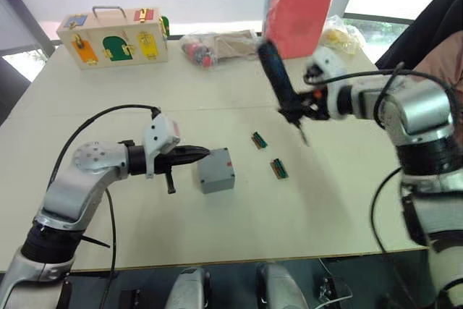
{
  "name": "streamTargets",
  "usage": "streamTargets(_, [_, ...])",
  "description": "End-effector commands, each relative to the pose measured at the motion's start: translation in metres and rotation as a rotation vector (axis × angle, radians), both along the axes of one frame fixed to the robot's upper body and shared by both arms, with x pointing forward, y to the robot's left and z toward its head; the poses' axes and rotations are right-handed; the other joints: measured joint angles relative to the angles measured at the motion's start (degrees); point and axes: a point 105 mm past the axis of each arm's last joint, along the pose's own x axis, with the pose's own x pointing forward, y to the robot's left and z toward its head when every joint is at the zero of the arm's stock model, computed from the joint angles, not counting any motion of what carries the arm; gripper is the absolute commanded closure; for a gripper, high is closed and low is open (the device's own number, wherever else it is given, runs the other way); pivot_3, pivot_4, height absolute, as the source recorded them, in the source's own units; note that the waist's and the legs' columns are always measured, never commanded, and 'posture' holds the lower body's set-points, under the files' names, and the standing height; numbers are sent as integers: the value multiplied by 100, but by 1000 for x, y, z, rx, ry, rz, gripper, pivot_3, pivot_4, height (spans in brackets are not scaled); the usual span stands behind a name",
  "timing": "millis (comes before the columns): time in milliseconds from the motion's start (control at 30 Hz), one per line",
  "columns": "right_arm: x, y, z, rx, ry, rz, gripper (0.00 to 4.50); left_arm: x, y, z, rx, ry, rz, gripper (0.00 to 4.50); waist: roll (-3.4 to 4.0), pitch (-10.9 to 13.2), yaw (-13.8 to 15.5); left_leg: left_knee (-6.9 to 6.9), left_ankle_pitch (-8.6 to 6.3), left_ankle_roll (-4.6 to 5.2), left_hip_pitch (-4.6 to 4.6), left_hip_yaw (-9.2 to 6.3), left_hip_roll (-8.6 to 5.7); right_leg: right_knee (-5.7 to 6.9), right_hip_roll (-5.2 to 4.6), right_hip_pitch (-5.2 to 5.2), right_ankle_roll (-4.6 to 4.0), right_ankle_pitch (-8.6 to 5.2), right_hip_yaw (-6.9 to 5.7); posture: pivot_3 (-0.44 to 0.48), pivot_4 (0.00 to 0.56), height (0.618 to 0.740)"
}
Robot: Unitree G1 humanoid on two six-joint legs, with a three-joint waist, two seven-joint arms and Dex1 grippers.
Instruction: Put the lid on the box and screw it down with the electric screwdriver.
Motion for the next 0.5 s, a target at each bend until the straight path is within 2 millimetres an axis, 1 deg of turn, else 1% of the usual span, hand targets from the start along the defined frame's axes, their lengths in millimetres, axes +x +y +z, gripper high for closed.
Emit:
streamTargets(33, [-24,20,41,233,-296,93,2697,2,6,9,20,-33,-4,4500,-6,-4,19,0,1,-1,0,-1,0,1,-1,1,0,0,0,0,150,730])
streamTargets(133, [-32,32,37,318,-359,125,2697,2,7,6,27,-15,-3,4500,-8,-5,82,8,3,-6,0,4,-11,0,-14,15,0,1,-8,0,150,730])
streamTargets(233, [-42,54,24,383,-404,174,2697,2,6,-3,42,9,-4,4500,-11,-6,95,19,3,-6,0,7,-21,-3,-19,22,-2,4,-3,0,150,730])
streamTargets(300, [-45,62,15,408,-408,188,2697,4,4,-7,38,21,-1,4500,-8,-5,78,22,3,-6,0,7,-21,-3,-18,23,-2,4,-3,0,150,730])
streamTargets(400, [-45,68,2,414,-405,178,2697,7,2,-13,33,37,2,4500,-9,-5,36,21,4,-7,0,6,-19,0,-13,22,-2,4,-5,0,150,730])
streamTargets(500, [-43,68,-3,434,-390,159,2697,10,-3,-16,21,46,1,4500,-9,-5,12,21,4,-7,1,5,-18,1,-12,22,-2,4,-6,0,150,730])
